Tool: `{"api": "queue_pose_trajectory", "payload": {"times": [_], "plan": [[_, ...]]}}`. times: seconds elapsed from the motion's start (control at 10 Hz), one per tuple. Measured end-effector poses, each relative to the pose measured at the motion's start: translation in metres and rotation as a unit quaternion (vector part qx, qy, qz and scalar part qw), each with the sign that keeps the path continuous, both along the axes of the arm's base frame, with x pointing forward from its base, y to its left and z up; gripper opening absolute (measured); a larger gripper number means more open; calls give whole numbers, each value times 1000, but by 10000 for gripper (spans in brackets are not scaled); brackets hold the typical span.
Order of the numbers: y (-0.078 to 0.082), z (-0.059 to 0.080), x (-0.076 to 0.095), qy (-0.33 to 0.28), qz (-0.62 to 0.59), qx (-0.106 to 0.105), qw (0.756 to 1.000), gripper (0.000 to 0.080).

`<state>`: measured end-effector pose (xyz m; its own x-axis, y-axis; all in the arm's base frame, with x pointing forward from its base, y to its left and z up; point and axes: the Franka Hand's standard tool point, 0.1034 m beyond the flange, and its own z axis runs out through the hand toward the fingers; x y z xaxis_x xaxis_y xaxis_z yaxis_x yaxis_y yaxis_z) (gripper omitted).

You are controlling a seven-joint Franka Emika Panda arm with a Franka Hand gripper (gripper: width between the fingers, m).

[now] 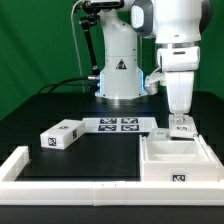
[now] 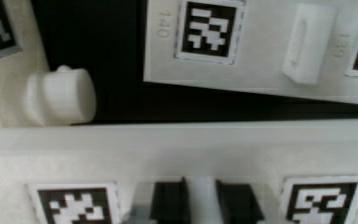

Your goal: Assemble cabinet

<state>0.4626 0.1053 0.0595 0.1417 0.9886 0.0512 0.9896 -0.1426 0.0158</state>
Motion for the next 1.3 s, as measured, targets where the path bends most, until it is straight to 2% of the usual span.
{"api": "queue_pose_trajectory", "payload": {"times": [0.4, 0.9, 1.3], "plan": [[0, 0, 0, 0, -2, 0, 1000, 70], [2, -3, 12, 3, -9, 2, 1000, 70], [2, -3, 12, 3, -10, 3, 1000, 70]]}}
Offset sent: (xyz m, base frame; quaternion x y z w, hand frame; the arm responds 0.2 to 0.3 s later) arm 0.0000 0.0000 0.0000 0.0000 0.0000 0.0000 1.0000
